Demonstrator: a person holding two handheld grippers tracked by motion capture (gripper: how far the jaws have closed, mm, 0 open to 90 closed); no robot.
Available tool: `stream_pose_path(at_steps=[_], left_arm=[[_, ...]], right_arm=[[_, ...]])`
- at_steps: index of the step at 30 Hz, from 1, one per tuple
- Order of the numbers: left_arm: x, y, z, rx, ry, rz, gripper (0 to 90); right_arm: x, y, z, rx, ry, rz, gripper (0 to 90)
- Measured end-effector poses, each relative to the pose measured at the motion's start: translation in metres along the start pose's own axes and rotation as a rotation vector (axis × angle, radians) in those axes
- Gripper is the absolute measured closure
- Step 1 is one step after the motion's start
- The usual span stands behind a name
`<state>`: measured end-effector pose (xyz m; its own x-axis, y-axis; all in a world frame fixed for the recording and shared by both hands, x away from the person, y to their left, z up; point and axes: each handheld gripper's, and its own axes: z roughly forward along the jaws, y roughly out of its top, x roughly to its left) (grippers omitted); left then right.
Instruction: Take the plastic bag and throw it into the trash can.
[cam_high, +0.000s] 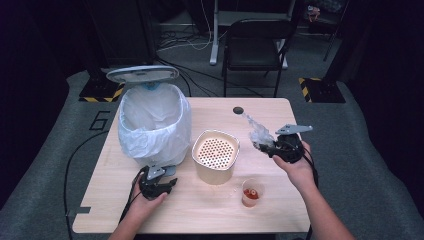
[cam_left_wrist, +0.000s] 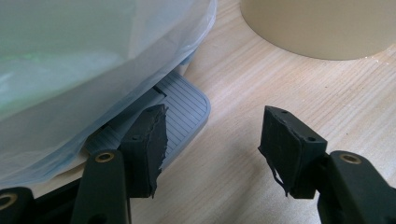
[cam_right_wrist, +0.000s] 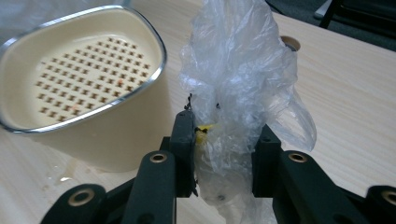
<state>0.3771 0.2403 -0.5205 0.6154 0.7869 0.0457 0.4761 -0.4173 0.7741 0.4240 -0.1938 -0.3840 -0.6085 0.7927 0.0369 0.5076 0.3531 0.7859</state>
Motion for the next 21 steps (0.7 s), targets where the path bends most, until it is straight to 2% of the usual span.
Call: stream_pose_path(at_steps=[7,11,21], left_arm=[[0.0,0.0,0.0,0.005,-0.007,0.001,40.9],[0.0,0.0,0.0,0.002,-0.005,0.004,40.9],[0.001,0.0,0.0,0.002,-0.001,0.008,40.9]], right_arm=[[0.013,0.016,-0.018,-0.034,0.036,-0.011,68.8],[0.019,0.025,-0.024,-0.044,0.029,-0.025,68.8],[0.033,0.049,-0.035,-0.069,0.092,-0.061,68.8]])
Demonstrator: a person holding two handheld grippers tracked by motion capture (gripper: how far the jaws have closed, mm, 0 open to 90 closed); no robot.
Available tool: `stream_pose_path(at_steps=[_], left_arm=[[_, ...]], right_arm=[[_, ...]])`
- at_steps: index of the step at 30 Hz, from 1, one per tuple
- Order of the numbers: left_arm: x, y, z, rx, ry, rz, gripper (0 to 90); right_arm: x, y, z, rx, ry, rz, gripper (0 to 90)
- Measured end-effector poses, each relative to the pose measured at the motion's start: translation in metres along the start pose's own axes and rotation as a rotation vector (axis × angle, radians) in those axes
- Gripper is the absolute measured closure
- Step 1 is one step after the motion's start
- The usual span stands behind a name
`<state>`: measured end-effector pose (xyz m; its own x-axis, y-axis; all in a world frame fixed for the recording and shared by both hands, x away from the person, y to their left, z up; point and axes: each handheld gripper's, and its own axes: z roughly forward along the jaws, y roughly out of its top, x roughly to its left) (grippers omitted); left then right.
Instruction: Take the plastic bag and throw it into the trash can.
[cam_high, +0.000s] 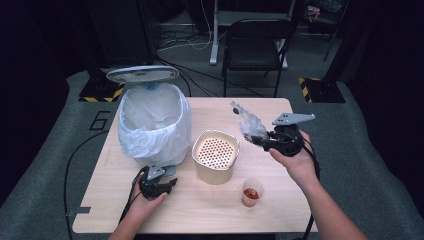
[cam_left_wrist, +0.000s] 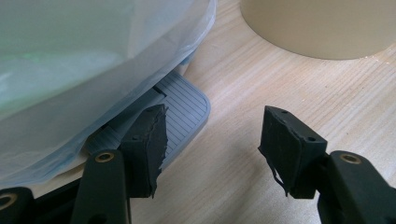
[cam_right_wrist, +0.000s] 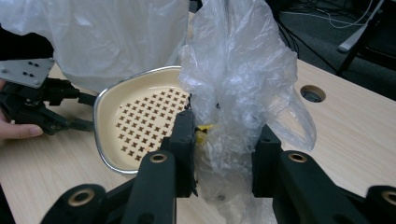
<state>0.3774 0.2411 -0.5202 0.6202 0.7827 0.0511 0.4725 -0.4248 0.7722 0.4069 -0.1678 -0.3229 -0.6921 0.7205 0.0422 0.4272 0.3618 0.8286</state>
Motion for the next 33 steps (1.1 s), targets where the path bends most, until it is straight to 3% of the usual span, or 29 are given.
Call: stream_pose_path(at_steps=[5,17,33], left_arm=[[-0.001,0.0,0.0,-0.005,0.001,-0.011,40.9],[-0.001,0.0,0.0,0.0,-0.003,-0.01,40.9],[-0.001,0.0,0.0,-0.001,-0.002,-0.007,40.9]], right_arm=[[0.007,0.011,0.002,-0.01,0.036,-0.005,68.9],[0.041,0.039,0.011,-0.04,0.105,-0.087,68.8],[0.059,0.069,0.035,-0.042,0.159,-0.129,68.9]])
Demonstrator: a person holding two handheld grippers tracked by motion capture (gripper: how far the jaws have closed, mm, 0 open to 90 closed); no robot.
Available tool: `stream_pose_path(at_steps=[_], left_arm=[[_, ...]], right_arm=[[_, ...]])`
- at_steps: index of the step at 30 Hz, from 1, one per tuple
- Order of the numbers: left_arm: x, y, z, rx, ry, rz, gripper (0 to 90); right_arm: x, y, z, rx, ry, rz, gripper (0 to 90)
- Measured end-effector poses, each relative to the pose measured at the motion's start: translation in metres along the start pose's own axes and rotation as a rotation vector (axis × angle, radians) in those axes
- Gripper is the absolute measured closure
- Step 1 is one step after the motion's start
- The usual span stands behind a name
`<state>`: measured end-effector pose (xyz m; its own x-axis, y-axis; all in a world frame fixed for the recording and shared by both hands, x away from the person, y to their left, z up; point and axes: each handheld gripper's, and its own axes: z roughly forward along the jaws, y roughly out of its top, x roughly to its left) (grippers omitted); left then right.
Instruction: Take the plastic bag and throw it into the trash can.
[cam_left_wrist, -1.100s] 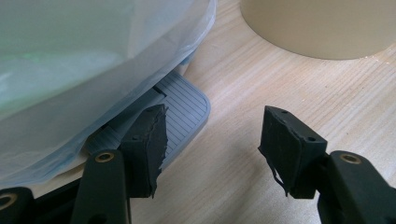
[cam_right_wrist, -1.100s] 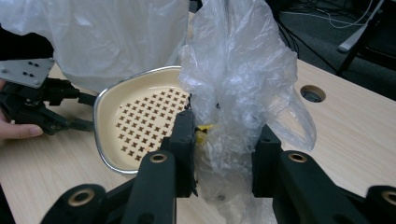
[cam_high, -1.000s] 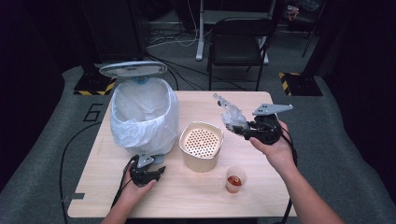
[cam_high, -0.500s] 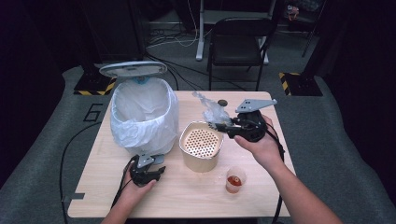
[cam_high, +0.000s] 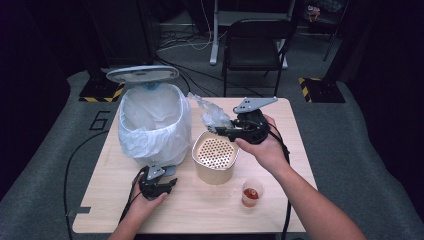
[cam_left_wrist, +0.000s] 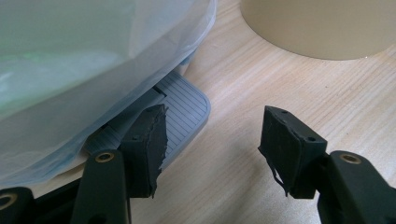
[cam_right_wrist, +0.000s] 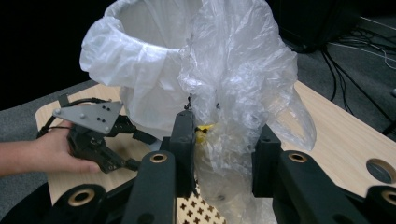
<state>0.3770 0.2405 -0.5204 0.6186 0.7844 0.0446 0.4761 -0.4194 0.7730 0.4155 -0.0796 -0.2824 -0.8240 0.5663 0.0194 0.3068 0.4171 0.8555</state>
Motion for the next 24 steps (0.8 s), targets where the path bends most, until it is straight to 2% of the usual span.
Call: stream_pose_path(at_steps=[12,18,24], left_arm=[[0.0,0.0,0.0,0.0,0.001,-0.003,40.9],[0.0,0.0,0.0,-0.001,0.0,-0.006,40.9],[-0.001,0.0,0.0,-0.003,0.0,-0.006,40.8]], right_arm=[[0.007,0.024,0.015,-0.015,0.035,-0.009,68.9],[0.008,0.031,0.024,-0.002,0.043,-0.04,68.9],[0.009,0.033,0.037,0.004,0.058,-0.047,69.0]])
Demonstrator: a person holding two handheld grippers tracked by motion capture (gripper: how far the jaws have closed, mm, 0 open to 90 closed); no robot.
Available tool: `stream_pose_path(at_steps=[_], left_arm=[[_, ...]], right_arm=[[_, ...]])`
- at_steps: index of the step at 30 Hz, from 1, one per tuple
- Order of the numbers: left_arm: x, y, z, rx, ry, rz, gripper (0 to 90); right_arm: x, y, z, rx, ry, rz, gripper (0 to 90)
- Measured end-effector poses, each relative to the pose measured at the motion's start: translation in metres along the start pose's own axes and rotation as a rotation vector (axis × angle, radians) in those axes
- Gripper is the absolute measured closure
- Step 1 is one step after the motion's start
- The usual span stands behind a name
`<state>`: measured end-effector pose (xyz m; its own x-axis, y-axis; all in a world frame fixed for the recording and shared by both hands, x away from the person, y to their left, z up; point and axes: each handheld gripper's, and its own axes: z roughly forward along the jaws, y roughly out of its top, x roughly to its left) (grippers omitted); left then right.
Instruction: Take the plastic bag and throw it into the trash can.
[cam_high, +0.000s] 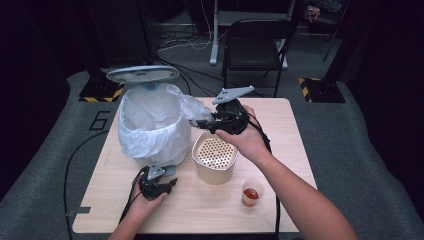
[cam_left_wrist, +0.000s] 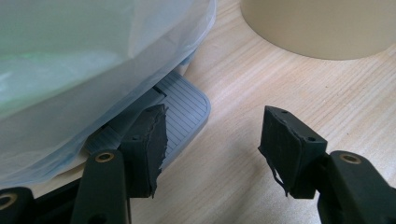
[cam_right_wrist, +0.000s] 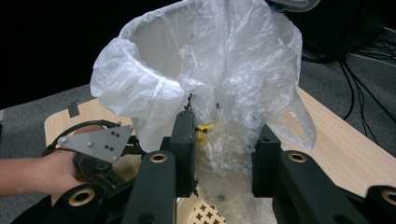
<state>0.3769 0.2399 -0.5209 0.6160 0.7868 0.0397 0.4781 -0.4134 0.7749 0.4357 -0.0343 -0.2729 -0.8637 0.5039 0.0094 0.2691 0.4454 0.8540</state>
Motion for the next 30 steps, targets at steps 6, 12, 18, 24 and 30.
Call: stream_pose_path(at_steps=[6,12,18,24,30], left_arm=[[0.0,0.0,0.0,0.0,0.002,-0.005,40.9],[0.0,0.0,0.0,0.001,0.001,-0.004,40.9],[0.0,0.0,0.0,0.004,-0.002,0.002,40.9],[0.001,0.0,0.0,0.001,0.005,0.009,40.9],[0.0,0.0,0.0,-0.007,0.001,0.001,40.9]], right_arm=[[0.004,0.01,0.008,-0.005,0.02,-0.011,69.0],[0.009,0.016,0.015,-0.007,0.035,-0.013,69.0],[0.013,0.021,0.019,-0.009,0.046,-0.019,69.0],[0.016,0.026,0.023,-0.016,0.057,-0.012,69.0],[0.02,0.029,0.03,-0.018,0.065,-0.02,69.0]])
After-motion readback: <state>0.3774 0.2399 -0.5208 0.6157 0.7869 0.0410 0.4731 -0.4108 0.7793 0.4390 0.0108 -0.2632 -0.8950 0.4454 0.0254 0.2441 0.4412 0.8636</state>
